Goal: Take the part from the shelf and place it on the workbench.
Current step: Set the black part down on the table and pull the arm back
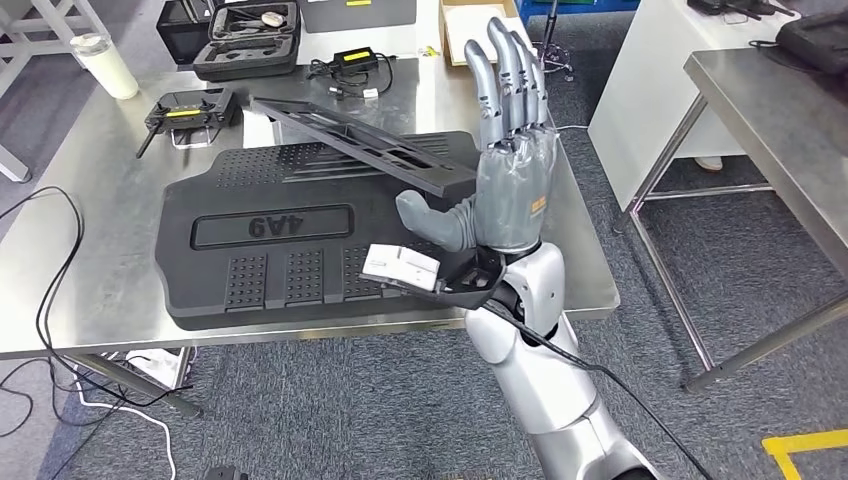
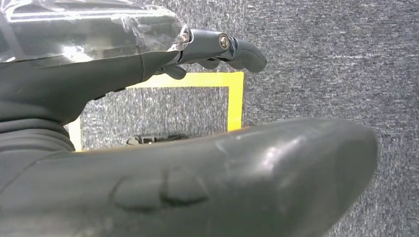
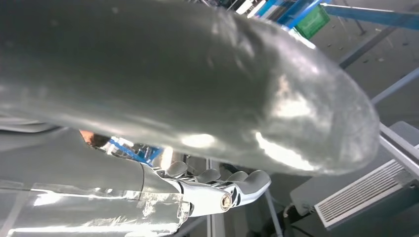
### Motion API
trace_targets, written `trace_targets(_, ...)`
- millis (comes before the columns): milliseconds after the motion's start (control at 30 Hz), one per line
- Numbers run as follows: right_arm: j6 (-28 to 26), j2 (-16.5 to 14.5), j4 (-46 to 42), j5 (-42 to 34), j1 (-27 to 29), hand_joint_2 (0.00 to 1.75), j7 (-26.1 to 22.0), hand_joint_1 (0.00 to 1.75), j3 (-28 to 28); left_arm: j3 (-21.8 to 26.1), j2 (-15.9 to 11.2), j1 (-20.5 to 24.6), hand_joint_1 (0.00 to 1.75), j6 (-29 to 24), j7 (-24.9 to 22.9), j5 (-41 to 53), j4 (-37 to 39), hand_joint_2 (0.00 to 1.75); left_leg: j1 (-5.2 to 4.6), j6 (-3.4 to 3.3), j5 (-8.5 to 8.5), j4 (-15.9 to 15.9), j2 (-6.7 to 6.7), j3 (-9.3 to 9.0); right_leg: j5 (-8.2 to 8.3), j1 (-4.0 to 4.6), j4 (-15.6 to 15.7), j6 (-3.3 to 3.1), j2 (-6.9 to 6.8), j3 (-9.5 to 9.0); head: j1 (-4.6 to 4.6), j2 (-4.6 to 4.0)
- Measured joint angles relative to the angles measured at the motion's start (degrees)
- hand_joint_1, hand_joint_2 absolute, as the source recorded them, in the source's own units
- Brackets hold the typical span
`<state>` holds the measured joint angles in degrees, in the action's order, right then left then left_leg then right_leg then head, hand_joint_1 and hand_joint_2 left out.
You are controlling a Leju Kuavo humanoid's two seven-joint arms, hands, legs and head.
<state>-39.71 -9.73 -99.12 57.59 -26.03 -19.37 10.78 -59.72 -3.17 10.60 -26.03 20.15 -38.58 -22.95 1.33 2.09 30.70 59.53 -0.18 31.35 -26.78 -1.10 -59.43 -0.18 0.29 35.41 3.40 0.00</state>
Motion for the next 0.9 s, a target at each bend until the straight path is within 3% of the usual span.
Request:
trace_targets(100,0.0,0.0,0.0,-0.2,0.0,0.00,0.2,0.00,0.0,0.0,0.0,-0.1,0.00,-0.1,-0.1,0.0,0.0,0.00,0.00,0.41,4.99,9.6,0.02,4.24,0.09,0.00,0.2,-0.61,-0.29,-0.01,-0.54,0.00)
trace_targets(133,0.0,0.0,0.0,-0.3,0.1,0.00,0.2,0.00,0.0,0.0,0.0,-0.2,0.00,-0.1,-0.1,-0.1,0.0,0.00,-0.02,0.45,6.15,13.0,0.02,5.90,0.08,0.09,0.1,-0.66,-0.33,0.01,-0.60,0.00)
trace_targets(167,0.0,0.0,0.0,-0.4,0.2,0.00,0.3,0.00,0.0,0.0,0.0,-0.3,0.00,-0.2,-0.1,-0.1,0.0,0.00,-0.05,0.39,6.28,14.8,0.02,6.84,0.08,0.17,0.1,-0.67,-0.34,0.02,-0.63,0.00)
trace_targets(200,0.0,0.0,0.0,-0.5,0.2,0.00,0.4,0.00,0.0,0.0,0.0,-0.3,0.00,-0.2,-0.2,-0.2,0.0,0.00,-0.08,0.25,5.28,14.3,0.02,6.78,0.08,0.22,0.0,-0.67,-0.32,0.01,-0.67,0.00)
trace_targets(233,0.0,0.0,0.0,-0.5,0.2,0.00,0.4,0.00,0.0,0.0,0.0,-0.4,0.00,-0.2,-0.2,-0.3,0.0,0.00,-0.12,0.03,3.35,11.7,0.02,5.67,0.07,0.25,0.0,-0.66,-0.30,-0.02,-0.71,0.00)
trace_targets(300,0.0,0.0,0.0,-0.6,0.2,0.00,0.4,0.00,0.0,0.0,0.0,-0.3,0.00,-0.3,-0.2,-0.4,0.0,0.00,-0.27,-0.47,-0.41,3.8,0.00,2.44,0.04,0.37,-0.1,-0.52,-0.25,0.00,-0.79,0.00)
trace_targets(367,0.0,0.0,0.0,-0.7,0.3,0.00,0.4,0.00,0.0,0.0,0.0,-0.4,0.00,-0.4,-0.3,-0.4,0.0,0.00,-0.55,-0.83,-1.76,-0.3,-0.07,1.01,0.16,0.49,-0.2,-0.09,-0.18,0.19,-0.83,0.00)
trace_targets(433,0.0,0.0,0.0,-0.6,0.3,0.00,0.4,0.00,0.0,0.0,0.0,-0.5,0.00,-0.4,-0.3,-0.5,0.0,0.00,-0.70,-1.30,-1.99,-0.6,-0.11,1.16,0.45,0.52,-0.1,0.52,-0.12,0.27,-0.81,0.00)
trace_targets(500,0.0,0.0,0.0,-0.6,0.3,0.00,0.4,0.00,0.0,0.0,0.0,-0.6,0.00,-0.4,-0.3,-0.5,0.0,0.00,-0.51,-2.06,-2.52,-1.0,0.04,1.22,-0.38,0.44,-0.8,1.07,-0.09,0.54,-0.66,0.00)
trace_targets(567,0.0,0.0,0.0,-0.6,0.4,0.00,0.4,0.00,0.0,0.0,0.0,-0.6,0.00,-0.4,-0.3,-0.5,0.0,0.00,-0.39,-2.71,-3.01,-1.3,0.24,1.38,-3.71,0.35,-5.4,1.47,-0.07,2.33,-0.27,0.00)
trace_targets(633,0.0,0.1,0.0,-0.5,0.7,0.00,0.5,0.00,0.0,0.0,0.0,-0.6,0.00,-0.4,-0.3,-0.5,0.0,0.00,-0.55,-3.01,-3.23,-1.3,0.31,1.74,-7.48,0.34,-12.8,1.69,-0.07,5.19,0.04,0.00)
trace_targets(667,0.0,0.1,0.0,-0.5,0.9,0.00,0.6,0.00,0.0,0.0,0.0,-0.6,0.00,-0.4,-0.4,-0.5,0.0,0.00,-0.63,-3.08,-3.30,-1.3,0.32,1.90,-8.21,0.34,-15.1,1.71,-0.07,5.93,0.11,0.00)
trace_targets(700,0.0,0.2,0.0,-0.5,1.1,0.00,0.6,0.00,0.0,0.0,0.0,-0.7,0.00,-0.4,-0.4,-0.5,0.0,0.00,-0.71,-3.12,-3.36,-1.2,0.32,2.00,-7.86,0.34,-15.4,1.62,-0.08,5.66,0.18,0.00)
trace_targets(733,0.0,0.2,0.0,-0.5,1.2,0.00,0.6,0.00,0.0,0.0,0.0,-0.7,0.00,-0.4,-0.4,-0.5,0.0,0.00,-0.78,-3.13,-3.40,-1.1,0.32,2.05,-6.54,0.36,-13.3,1.45,-0.08,4.27,0.26,0.00)
trace_targets(833,0.0,0.3,0.0,-0.5,1.1,0.00,0.6,0.00,0.0,0.0,0.0,-0.6,0.00,-0.4,-0.5,-0.6,0.0,0.00,-1.04,-2.83,-3.45,-0.8,0.29,2.21,-2.40,0.71,-2.1,0.51,-0.07,-1.84,0.37,0.00)
trace_targets(900,0.0,0.3,0.0,-0.5,1.1,0.00,0.7,0.00,0.0,0.0,0.0,-0.6,0.00,-0.4,-0.5,-0.6,0.0,0.00,-1.07,-2.26,-3.62,-0.7,0.29,2.47,-2.08,1.06,0.4,0.10,-0.03,-2.79,0.29,0.00)
